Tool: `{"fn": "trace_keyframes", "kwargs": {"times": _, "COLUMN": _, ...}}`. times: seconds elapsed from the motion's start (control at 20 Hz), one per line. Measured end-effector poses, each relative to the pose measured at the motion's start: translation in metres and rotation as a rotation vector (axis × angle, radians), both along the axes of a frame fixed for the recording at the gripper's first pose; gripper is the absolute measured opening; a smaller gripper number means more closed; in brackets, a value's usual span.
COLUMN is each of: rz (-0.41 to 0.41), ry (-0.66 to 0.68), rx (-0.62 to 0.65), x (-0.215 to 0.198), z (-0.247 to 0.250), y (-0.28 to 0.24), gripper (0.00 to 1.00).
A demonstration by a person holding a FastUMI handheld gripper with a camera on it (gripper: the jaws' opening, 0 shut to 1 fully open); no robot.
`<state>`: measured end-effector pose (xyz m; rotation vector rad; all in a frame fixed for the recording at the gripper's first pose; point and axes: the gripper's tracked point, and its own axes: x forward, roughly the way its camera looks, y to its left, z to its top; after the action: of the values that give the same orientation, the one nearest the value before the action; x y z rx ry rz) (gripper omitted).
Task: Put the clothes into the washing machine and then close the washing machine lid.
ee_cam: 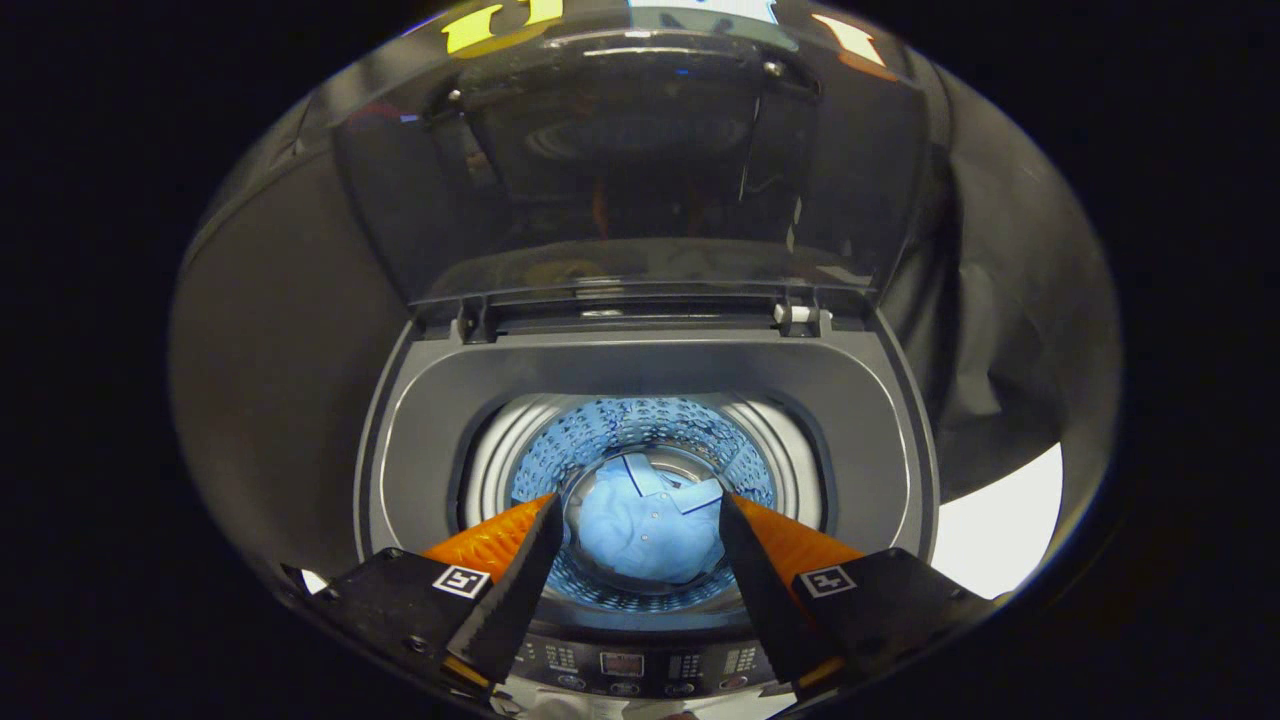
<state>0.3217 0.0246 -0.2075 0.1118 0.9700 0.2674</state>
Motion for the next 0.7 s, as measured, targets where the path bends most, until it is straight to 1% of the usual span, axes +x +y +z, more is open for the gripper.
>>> {"fn": "trace_keyframes", "kwargs": {"times": 0.2, "rz": -0.004, "ry": -0.086, "rx": 0.069, "x": -0.021, "z": 0.025, "y": 0.004, "gripper": 0.96}}
{"fn": "trace_keyframes", "kwargs": {"times": 0.4, "rz": -0.054, "ry": -0.150, "rx": 0.159, "x": -0.039, "z": 0.055, "y": 0.000, "gripper": 0.96}}
{"fn": "trace_keyframes", "kwargs": {"times": 0.55, "rz": -0.065, "ry": -0.237, "rx": 0.162, "x": -0.034, "z": 0.085, "y": -0.014, "gripper": 0.98}}
{"fn": "trace_keyframes", "kwargs": {"times": 0.7, "rz": -0.091, "ry": -0.335, "rx": 0.204, "x": -0.020, "z": 0.124, "y": -0.022, "gripper": 0.98}}
